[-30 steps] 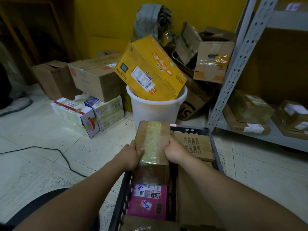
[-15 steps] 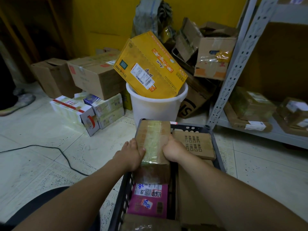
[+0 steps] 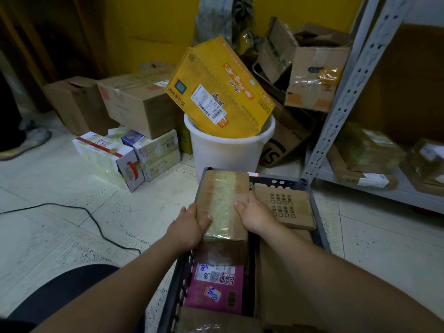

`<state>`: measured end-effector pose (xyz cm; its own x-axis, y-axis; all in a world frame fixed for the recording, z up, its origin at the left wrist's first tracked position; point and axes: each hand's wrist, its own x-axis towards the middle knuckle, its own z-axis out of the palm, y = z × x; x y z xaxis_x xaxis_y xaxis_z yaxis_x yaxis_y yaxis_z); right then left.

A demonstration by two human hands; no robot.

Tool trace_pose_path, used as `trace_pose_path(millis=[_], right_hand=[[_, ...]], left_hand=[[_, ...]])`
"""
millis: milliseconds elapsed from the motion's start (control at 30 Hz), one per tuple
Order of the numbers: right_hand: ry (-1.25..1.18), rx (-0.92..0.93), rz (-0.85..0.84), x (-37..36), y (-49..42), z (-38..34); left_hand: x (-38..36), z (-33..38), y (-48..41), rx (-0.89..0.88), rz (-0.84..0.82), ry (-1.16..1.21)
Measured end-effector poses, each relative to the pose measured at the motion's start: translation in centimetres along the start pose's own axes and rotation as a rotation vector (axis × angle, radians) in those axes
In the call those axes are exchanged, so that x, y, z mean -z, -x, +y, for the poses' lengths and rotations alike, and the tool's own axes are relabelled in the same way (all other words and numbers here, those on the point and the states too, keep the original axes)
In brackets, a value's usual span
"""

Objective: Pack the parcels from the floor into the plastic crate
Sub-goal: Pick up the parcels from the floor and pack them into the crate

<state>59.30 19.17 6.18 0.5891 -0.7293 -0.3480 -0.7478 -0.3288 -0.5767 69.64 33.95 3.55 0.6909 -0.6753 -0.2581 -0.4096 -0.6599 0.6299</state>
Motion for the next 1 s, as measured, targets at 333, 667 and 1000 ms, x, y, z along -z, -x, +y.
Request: trace_pose_path(millis=[333, 667, 1000], right_hand=[[-0.127, 0.008, 0.053, 1.5, 1.9, -1.1], [-0.287, 0.032, 0.176, 5.8, 4.4, -4.2], [-0.366, 0.127, 0.112, 9.3, 5.7, -6.4]], left_hand=[[2.4, 2.6, 1.6, -0.005, 0.019, 0.068], [6.8, 5.8, 3.4, -0.006, 0.065, 0.508], [9.3, 8.3, 4.1, -0.033, 0.035, 0.648]])
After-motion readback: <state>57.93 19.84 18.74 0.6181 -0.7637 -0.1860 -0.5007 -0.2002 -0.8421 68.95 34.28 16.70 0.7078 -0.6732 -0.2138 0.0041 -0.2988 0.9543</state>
